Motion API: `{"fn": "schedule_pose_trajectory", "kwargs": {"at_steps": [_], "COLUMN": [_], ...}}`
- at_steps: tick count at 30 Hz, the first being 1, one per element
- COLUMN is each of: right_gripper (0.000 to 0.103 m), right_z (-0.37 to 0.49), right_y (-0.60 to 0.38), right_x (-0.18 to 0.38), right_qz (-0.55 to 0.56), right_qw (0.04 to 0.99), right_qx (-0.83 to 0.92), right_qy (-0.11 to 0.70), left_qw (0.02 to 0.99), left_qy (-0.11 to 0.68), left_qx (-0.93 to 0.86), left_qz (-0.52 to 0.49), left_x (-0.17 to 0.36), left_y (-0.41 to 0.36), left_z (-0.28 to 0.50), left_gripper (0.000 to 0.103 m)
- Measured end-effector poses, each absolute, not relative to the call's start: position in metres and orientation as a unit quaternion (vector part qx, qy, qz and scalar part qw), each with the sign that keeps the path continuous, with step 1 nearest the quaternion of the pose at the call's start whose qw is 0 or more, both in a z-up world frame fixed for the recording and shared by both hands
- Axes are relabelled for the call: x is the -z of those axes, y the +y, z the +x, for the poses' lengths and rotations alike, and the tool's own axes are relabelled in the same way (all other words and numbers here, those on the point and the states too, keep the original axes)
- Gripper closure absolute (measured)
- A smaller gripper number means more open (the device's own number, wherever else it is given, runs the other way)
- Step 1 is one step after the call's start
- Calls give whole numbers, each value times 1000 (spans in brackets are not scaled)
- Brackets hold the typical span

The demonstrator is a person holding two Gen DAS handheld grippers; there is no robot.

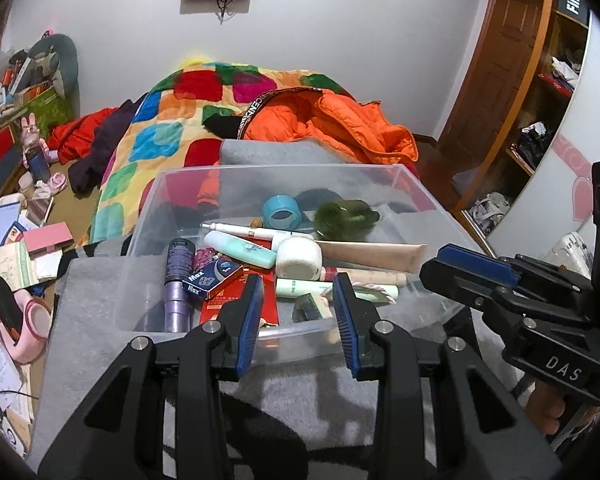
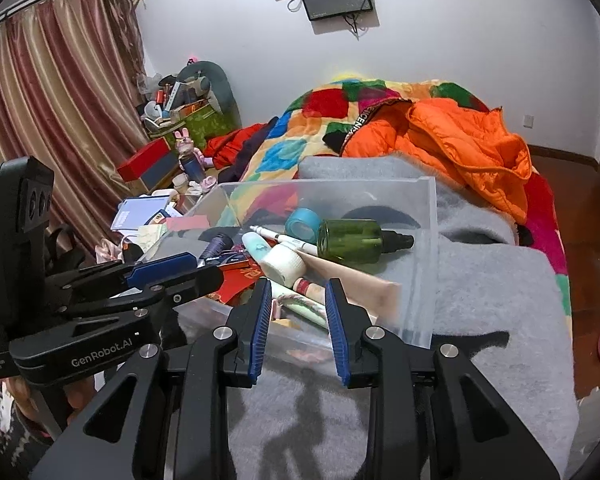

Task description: Organize objects

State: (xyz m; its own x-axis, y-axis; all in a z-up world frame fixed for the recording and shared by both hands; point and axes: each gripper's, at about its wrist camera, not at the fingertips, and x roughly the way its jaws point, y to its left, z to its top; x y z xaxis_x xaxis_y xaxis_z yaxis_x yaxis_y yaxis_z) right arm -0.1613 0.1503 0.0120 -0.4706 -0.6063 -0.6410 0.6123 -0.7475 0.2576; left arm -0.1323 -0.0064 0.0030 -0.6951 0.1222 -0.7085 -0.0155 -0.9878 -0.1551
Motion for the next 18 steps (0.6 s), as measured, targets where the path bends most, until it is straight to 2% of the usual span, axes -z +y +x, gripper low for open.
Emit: {"fn": "schedule_pose_trajectory", "kwargs": {"at_steps": [6,10,15,18], "right_gripper": [77,71,51,43], "right_z": [-146,-137,-119,-108], "right_y": [158,167,174,179], "right_x": [-23,-32,-40,-42], "right_qz": [356,342,320,312], "right_qw": [352,339,323,316], "right_qx": [866,876,890,895], "right_qy": [12,19,43,52], "left_qw": [43,47,48,50], "left_qy": [-57,-47,-37,-31], "left_qx": [-924,-929,-935,-937], "left_qz": [-375,-365,-348,-344], "left_x": [-13,-20,-26,-27], "left_y": [-5,-4,-3,-1], "left_z": [-116,-100,-79,-69], "left_gripper": [68,61,41,31]}}
